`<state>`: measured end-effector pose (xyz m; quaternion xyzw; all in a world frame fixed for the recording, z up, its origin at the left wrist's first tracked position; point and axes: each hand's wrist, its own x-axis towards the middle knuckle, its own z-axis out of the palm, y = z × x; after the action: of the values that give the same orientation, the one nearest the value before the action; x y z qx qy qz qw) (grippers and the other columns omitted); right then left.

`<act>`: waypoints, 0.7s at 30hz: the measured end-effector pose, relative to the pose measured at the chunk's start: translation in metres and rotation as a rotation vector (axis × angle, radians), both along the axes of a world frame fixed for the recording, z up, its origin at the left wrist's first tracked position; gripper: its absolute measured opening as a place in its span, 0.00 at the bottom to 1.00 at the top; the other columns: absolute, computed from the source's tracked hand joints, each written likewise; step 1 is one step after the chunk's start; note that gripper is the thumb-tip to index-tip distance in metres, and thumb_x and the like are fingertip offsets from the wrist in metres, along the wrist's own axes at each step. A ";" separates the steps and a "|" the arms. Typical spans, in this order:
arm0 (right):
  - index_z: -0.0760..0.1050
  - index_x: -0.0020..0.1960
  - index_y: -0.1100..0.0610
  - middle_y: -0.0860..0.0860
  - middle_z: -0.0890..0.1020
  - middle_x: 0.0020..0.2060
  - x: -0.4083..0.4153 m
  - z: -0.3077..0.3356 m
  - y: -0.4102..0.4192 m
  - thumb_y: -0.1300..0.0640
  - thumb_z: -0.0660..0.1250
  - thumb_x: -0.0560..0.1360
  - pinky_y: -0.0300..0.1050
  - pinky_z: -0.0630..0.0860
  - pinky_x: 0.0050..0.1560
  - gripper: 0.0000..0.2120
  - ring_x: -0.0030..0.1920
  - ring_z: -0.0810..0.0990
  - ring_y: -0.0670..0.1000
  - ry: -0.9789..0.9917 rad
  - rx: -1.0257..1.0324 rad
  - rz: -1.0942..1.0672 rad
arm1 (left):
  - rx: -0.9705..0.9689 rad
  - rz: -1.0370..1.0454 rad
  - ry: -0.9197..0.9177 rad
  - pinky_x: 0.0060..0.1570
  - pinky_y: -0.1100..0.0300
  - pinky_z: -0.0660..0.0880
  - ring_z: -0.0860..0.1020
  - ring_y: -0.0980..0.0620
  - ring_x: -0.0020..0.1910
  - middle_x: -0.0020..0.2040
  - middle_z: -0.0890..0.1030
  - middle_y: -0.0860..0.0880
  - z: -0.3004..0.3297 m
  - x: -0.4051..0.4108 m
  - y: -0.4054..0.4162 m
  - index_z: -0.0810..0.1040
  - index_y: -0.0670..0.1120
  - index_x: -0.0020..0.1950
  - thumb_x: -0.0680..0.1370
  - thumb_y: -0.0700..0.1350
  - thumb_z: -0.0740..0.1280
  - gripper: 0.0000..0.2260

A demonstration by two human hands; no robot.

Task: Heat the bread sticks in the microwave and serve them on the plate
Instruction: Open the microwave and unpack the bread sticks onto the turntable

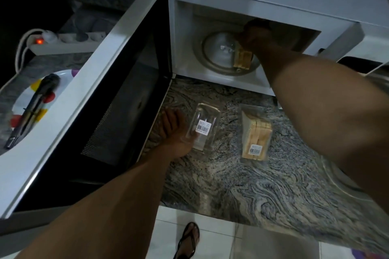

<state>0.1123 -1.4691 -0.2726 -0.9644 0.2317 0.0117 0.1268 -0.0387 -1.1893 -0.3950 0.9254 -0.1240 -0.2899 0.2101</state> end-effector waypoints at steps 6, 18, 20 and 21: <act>0.68 0.73 0.57 0.61 0.70 0.70 -0.057 0.005 0.045 0.40 0.64 0.76 0.55 0.71 0.66 0.31 0.69 0.70 0.63 -0.363 0.079 -0.067 | 0.015 0.022 -0.024 0.73 0.45 0.33 0.31 0.40 0.76 0.77 0.32 0.38 0.001 0.001 -0.002 0.38 0.44 0.79 0.81 0.56 0.57 0.37; 0.42 0.81 0.47 0.54 0.57 0.79 -0.216 -0.020 0.162 0.38 0.64 0.74 0.61 0.60 0.74 0.45 0.77 0.60 0.61 -0.091 0.688 -0.151 | -0.292 0.185 -0.052 0.75 0.50 0.42 0.41 0.42 0.79 0.80 0.43 0.42 0.013 -0.003 0.014 0.57 0.46 0.79 0.84 0.46 0.56 0.23; 0.40 0.81 0.50 0.55 0.59 0.78 -0.229 -0.029 0.168 0.37 0.65 0.75 0.57 0.62 0.72 0.46 0.75 0.64 0.61 -0.029 0.678 -0.181 | -0.499 0.352 -0.012 0.76 0.55 0.45 0.44 0.45 0.79 0.80 0.47 0.45 0.017 -0.003 0.017 0.64 0.45 0.77 0.84 0.44 0.56 0.20; 0.40 0.81 0.51 0.56 0.60 0.77 -0.236 -0.033 0.171 0.38 0.66 0.75 0.55 0.64 0.71 0.47 0.73 0.65 0.62 0.014 0.670 -0.203 | -0.565 0.429 0.006 0.76 0.56 0.48 0.48 0.46 0.79 0.80 0.51 0.45 0.020 -0.005 0.018 0.65 0.44 0.76 0.84 0.44 0.56 0.19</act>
<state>-0.1234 -1.2981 -0.3058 -0.8413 0.3104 0.0810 0.4351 -0.0436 -1.1709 -0.3750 0.8350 -0.0016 -0.1963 0.5141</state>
